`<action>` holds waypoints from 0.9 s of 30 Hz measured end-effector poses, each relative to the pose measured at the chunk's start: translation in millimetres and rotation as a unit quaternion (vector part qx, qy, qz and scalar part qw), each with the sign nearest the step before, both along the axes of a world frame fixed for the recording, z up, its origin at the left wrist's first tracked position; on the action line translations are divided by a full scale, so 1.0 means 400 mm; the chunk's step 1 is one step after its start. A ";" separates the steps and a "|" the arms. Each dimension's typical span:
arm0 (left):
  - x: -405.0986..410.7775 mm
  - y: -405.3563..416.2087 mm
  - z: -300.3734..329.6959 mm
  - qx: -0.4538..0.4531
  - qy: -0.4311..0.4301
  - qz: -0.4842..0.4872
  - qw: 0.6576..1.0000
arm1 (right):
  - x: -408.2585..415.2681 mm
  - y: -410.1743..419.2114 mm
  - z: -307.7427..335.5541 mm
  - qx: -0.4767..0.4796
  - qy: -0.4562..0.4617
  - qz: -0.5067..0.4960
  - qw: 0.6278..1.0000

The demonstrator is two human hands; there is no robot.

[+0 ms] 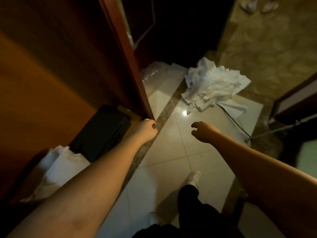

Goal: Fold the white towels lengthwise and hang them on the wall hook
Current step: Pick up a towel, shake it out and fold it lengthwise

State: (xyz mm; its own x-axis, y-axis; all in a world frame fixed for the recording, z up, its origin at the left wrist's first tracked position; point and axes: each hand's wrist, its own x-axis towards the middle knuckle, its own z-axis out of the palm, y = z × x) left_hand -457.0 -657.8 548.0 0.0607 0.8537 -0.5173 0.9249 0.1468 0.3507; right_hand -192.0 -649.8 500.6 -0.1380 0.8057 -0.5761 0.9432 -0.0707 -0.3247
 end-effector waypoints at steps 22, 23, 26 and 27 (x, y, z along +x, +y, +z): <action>0.617 0.644 -0.616 -0.104 0.033 -0.128 0.986 | 0.542 0.426 -0.597 -0.095 0.005 -0.164 0.982; 0.632 0.688 -0.663 -0.101 0.034 -0.131 0.986 | 0.555 0.462 -0.642 -0.095 0.004 -0.168 0.981; 0.677 0.815 -0.791 -0.110 0.029 -0.142 0.983 | 0.586 0.572 -0.756 -0.108 0.005 -0.183 0.977; 0.692 0.857 -0.832 -0.116 0.024 -0.145 0.982 | 0.595 0.608 -0.792 -0.116 0.003 -0.187 0.976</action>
